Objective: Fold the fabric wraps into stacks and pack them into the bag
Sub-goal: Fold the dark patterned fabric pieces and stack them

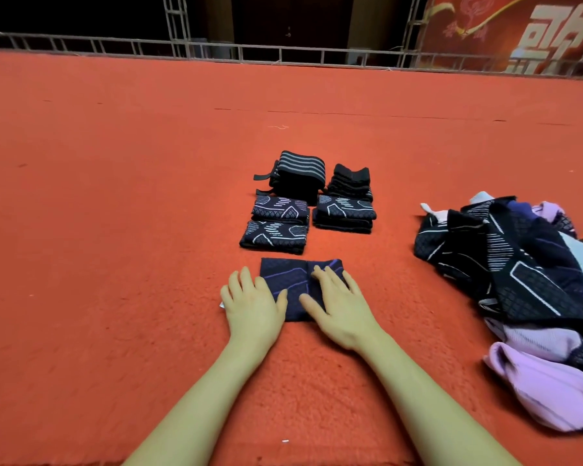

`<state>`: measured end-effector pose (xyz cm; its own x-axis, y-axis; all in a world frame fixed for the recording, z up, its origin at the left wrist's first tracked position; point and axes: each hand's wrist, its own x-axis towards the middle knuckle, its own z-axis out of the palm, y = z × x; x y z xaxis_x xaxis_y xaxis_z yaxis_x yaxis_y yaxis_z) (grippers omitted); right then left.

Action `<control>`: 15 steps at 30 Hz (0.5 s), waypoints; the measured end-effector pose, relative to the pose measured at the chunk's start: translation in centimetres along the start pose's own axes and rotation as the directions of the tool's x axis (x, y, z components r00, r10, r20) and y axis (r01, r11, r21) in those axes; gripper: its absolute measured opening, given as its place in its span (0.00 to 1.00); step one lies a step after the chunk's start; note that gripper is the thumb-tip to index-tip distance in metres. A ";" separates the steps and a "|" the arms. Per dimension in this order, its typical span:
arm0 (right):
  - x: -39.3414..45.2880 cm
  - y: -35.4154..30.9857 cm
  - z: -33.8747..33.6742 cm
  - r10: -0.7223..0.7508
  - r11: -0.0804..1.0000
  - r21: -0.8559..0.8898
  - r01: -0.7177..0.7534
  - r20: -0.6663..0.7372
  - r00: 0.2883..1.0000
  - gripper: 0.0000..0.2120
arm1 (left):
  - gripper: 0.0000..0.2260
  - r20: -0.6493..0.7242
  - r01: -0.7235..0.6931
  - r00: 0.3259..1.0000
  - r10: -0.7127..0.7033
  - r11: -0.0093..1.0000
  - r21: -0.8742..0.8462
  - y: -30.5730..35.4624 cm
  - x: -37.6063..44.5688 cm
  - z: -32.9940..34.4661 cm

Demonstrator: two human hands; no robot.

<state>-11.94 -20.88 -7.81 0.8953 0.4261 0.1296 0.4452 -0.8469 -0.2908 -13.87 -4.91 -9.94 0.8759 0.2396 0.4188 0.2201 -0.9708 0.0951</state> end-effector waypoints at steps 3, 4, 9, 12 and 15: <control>-0.6 0.8 -0.5 0.022 0.997 0.074 -0.027 0.068 0.997 0.35 | 0.20 -0.098 -0.085 0.992 0.077 0.994 -0.075 -0.1 0.1 0.1; -0.7 1.0 -0.6 0.026 0.998 0.061 -0.031 0.083 0.996 0.33 | 0.20 -0.111 -0.103 0.989 0.094 0.991 -0.085 -0.1 0.0 0.1; -0.9 1.1 -0.7 0.019 0.999 0.048 -0.026 0.140 0.990 0.33 | 0.24 -0.210 -0.117 0.975 0.071 0.969 -0.216 -0.1 -0.2 0.0; -0.5 0.8 -0.5 0.015 0.997 -0.075 -0.005 0.130 0.991 0.34 | 0.25 -0.268 -0.157 0.959 0.088 0.955 -0.250 -0.5 -0.3 -0.2; 0.0 0.0 0.2 0.052 0.982 -0.188 -0.037 0.077 0.996 0.38 | 0.22 -0.332 -0.234 0.935 0.123 0.919 -0.319 -0.3 0.0 -0.8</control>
<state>-11.92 -20.82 -8.03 0.9135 0.4048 0.0409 0.4068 -0.9066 -0.1125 -14.31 -4.66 -9.28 0.7038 0.1017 0.7031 -0.1396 -0.9506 0.2772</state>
